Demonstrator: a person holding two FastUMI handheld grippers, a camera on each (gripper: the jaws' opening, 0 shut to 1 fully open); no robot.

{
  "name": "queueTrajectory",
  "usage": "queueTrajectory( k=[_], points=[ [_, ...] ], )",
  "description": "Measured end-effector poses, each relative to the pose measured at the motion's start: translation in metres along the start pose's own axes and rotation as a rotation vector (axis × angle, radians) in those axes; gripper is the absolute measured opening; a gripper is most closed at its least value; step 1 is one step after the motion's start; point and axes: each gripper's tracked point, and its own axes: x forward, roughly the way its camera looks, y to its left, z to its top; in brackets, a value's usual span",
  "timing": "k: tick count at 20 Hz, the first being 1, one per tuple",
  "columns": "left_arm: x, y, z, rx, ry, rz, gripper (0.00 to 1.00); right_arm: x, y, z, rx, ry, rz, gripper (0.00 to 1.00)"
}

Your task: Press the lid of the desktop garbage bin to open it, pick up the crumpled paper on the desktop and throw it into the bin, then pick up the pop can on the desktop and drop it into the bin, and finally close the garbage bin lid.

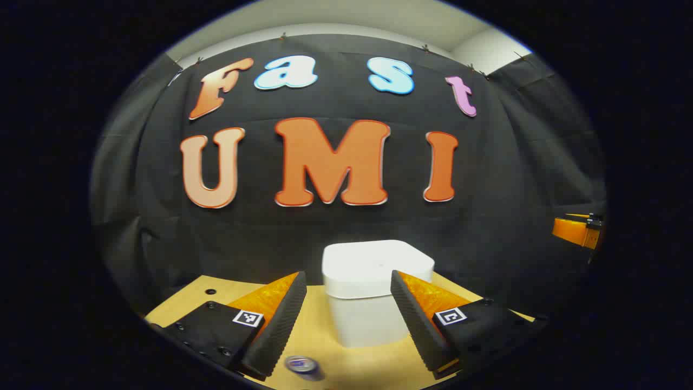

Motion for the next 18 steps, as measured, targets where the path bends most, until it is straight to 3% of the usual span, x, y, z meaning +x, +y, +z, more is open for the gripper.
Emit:
queueTrajectory(
  k=[1, 7, 10, 14, 18],
  points=[
    [-0.007, 0.026, 0.007, -0.014, -0.010, 0.011, 0.96, -0.003, 0.015, 0.005, -0.008, -0.008, -0.014, 1.00],
    [-0.021, 0.155, 0.042, -0.021, -0.048, 0.051, 0.99, -0.015, 0.120, 0.008, 0.102, 0.049, -0.055, 1.00],
    [-0.024, 0.202, 0.049, 0.007, -0.049, 0.065, 1.00, -0.019, 0.171, 0.002, 0.084, 0.087, -0.014, 0.98],
    [-0.028, 0.242, 0.050, 0.028, -0.033, 0.090, 0.96, -0.020, 0.205, 0.011, -0.059, 0.076, -0.009, 0.98],
    [-0.030, 0.258, 0.047, -0.007, -0.025, 0.114, 0.96, -0.012, 0.219, 0.021, -0.092, 0.104, 0.033, 0.98]
  ],
)
